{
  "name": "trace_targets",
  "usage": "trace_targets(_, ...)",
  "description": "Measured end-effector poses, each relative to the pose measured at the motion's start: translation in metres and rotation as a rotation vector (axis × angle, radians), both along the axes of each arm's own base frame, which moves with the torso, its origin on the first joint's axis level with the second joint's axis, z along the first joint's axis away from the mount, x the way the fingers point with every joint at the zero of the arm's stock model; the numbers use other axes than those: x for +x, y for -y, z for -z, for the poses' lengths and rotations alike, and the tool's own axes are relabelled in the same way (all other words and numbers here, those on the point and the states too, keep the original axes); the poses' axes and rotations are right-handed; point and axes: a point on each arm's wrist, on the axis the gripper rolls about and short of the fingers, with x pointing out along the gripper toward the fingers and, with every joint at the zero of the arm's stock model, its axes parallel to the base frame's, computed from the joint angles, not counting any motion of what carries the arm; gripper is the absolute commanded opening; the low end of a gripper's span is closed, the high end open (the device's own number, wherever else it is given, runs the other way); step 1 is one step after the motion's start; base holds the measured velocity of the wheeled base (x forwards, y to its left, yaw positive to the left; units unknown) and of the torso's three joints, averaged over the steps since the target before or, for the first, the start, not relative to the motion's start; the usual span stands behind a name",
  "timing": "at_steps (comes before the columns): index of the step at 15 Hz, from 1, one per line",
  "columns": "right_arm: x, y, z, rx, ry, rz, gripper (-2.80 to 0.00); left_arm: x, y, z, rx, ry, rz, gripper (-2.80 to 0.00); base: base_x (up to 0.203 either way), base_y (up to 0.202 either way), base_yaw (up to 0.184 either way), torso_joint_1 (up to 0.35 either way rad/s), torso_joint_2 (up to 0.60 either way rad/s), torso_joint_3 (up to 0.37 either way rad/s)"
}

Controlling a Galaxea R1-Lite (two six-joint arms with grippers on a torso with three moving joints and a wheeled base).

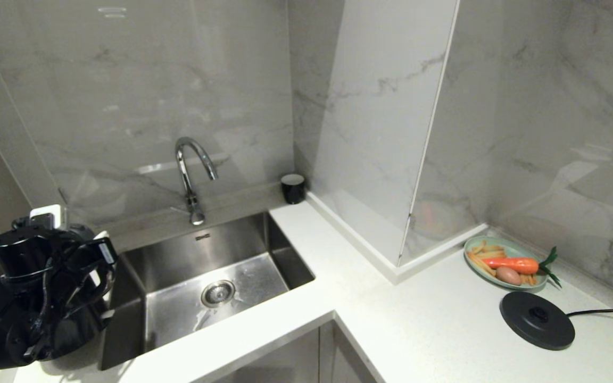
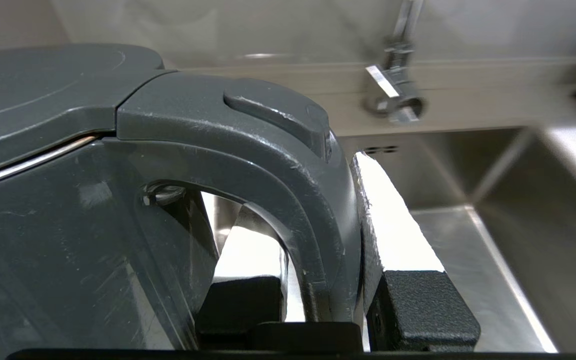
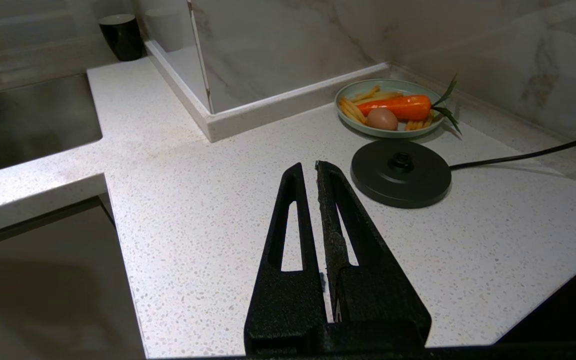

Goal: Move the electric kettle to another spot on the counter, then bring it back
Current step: Place it by the sink

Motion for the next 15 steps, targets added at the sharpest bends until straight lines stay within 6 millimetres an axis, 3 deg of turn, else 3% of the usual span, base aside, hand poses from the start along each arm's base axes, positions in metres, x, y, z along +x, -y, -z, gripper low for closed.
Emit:
trace_targets(9,0.000,0.000,0.000,0.000,0.000,0.000,-2.80,-0.016,-0.006,0.038,-0.026,-0.116,-0.027,-2.80,0.000,0.000,0.000,0.000,0.00,0.000)
trace_targets(15,0.000,0.000,0.000,0.000,0.000,0.000,-2.80,-0.021,-0.004,0.049,-0.042,-0.160,-0.025,-2.80,0.000,0.000,0.000,0.000,0.00,0.000)
